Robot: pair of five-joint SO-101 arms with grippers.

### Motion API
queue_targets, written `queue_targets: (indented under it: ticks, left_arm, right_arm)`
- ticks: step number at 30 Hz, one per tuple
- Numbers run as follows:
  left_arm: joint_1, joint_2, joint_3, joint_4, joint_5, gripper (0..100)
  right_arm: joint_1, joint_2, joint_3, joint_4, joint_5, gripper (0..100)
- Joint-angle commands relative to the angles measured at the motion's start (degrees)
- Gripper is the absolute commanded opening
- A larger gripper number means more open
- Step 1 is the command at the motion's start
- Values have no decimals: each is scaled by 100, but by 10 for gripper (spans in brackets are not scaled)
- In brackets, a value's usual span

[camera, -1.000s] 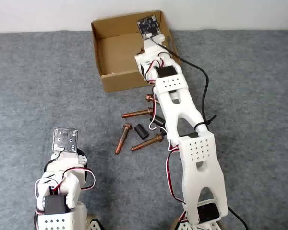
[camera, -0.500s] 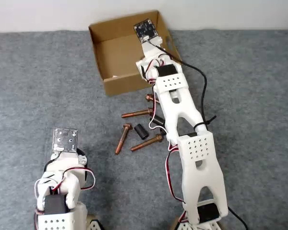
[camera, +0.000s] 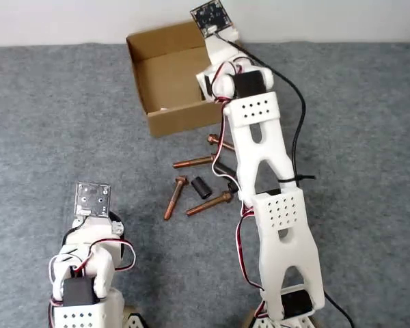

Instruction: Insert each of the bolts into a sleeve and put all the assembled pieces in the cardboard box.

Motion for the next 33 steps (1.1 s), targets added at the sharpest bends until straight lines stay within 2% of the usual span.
queue_targets:
  ticks: [1,6,10,13,16,24,29,33]
  left_arm:
    - [-18,0,-13,-105,-70,5]
    - [-18,0,-13,-44,-70,5]
    - [-18,0,-13,-35,-70,5]
    - [-18,0,-13,-35,-53,5]
    - [-18,0,-13,-35,-53,5]
    - [-18,0,-13,-35,-53,5]
    - [-18,0,-13,-35,-53,5]
    - [-18,0,-13,-35,-53,5]
  right_arm:
    - [-22,-57,-826,1059,26,20]
    - [-22,-57,-1266,2079,-53,20]
    - [13,-171,-1240,2149,-730,20]
    - [-31,-505,-747,2158,-914,20]
    - [-110,-1288,343,2167,-1275,20]
    - [-119,-3609,4484,2123,-2101,26]
    - [-119,-4092,5960,2123,-2541,26]
    - [-119,-4101,6532,2097,-2910,27]
